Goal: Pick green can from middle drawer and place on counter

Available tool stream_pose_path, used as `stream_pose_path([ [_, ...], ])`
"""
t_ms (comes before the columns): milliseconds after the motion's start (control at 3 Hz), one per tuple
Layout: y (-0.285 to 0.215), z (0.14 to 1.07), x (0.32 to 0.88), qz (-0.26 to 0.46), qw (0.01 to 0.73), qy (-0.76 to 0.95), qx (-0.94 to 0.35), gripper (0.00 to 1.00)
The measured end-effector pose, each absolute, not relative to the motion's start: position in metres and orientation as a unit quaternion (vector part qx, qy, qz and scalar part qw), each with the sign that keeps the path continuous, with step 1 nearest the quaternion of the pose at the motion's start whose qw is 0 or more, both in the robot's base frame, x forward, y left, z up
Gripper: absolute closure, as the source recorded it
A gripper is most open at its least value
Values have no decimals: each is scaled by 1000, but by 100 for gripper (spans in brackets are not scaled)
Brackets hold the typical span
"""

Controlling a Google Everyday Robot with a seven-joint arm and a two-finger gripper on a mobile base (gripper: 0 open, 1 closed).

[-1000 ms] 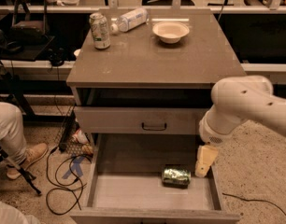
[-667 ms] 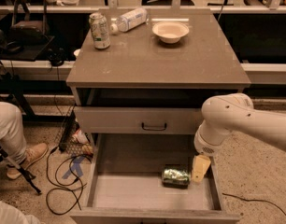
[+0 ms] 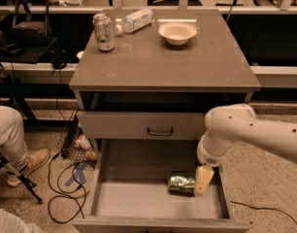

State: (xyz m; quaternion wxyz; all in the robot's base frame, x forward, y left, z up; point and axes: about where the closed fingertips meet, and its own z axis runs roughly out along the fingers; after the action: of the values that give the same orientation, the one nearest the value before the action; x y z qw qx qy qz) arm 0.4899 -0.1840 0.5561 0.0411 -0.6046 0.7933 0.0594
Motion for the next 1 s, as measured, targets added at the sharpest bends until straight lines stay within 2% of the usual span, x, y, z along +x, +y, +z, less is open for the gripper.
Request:
stream_pose_path([
  [1000, -148, 401, 525, 108, 112, 771, -617, 3],
])
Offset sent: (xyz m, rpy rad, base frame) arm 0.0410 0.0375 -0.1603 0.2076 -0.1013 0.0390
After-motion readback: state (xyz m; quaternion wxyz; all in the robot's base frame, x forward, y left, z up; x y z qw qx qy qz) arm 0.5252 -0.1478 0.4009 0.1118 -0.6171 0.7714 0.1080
